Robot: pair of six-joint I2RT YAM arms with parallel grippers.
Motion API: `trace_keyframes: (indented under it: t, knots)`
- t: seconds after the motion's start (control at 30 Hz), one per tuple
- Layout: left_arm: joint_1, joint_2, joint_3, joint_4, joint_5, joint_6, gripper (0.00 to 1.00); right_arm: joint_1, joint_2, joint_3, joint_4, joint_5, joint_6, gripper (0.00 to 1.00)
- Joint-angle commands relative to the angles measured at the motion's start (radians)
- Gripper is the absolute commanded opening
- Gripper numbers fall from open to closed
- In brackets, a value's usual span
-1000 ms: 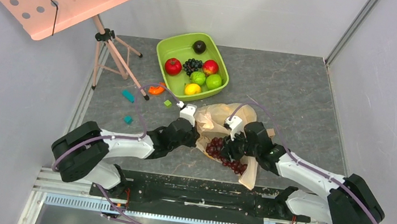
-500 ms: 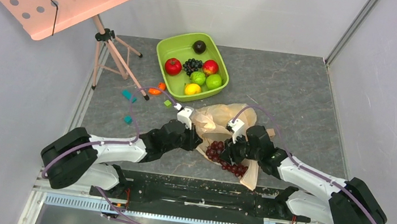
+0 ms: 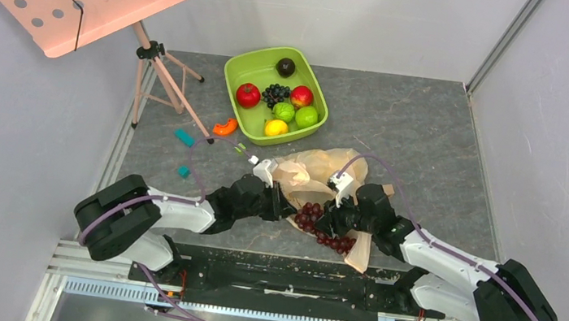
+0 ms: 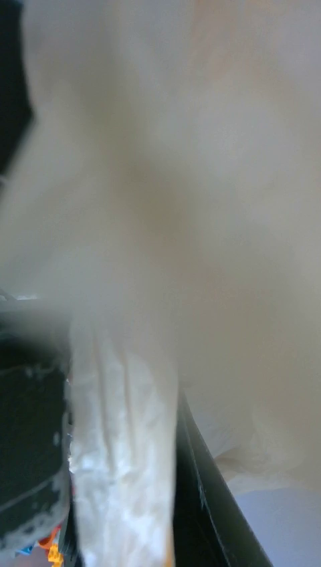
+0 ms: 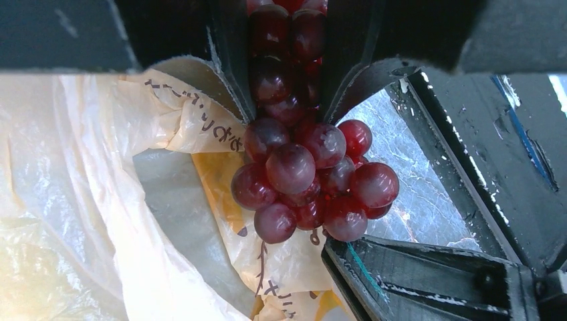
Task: Take the fake fruits out of the plastic bag
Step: Take out the fake fruit from the plastic bag.
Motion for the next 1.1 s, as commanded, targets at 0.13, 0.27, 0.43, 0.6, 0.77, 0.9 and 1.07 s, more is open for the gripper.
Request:
trace_keyframes:
  t: [0.13, 0.27, 0.43, 0.6, 0.77, 0.9, 1.07]
  knots:
    - [0.007, -0.002, -0.028, 0.071, -0.031, -0.140, 0.30, 0.007, -0.037, -0.013, 0.067, -0.023, 0.023, 0.36]
    - [0.007, -0.023, -0.030, 0.060, -0.042, -0.140, 0.36, 0.007, -0.038, -0.016, 0.074, -0.029, 0.028, 0.36]
    - [0.007, -0.014, -0.037, 0.099, -0.024, -0.161, 0.39, 0.007, -0.039, -0.025, 0.099, -0.040, 0.042, 0.36]
    - [0.007, 0.008, -0.048, 0.152, -0.006, -0.194, 0.39, 0.007, -0.040, -0.041, 0.141, -0.052, 0.068, 0.36]
    - [0.007, 0.021, -0.062, 0.184, -0.004, -0.223, 0.40, 0.007, -0.045, -0.060, 0.177, -0.055, 0.090, 0.36]
    - [0.007, 0.031, -0.077, 0.228, -0.001, -0.255, 0.39, 0.007, -0.048, -0.073, 0.204, -0.051, 0.108, 0.36]
    - [0.007, 0.035, -0.089, 0.252, -0.006, -0.274, 0.36, 0.007, -0.066, -0.097, 0.254, -0.036, 0.142, 0.36]
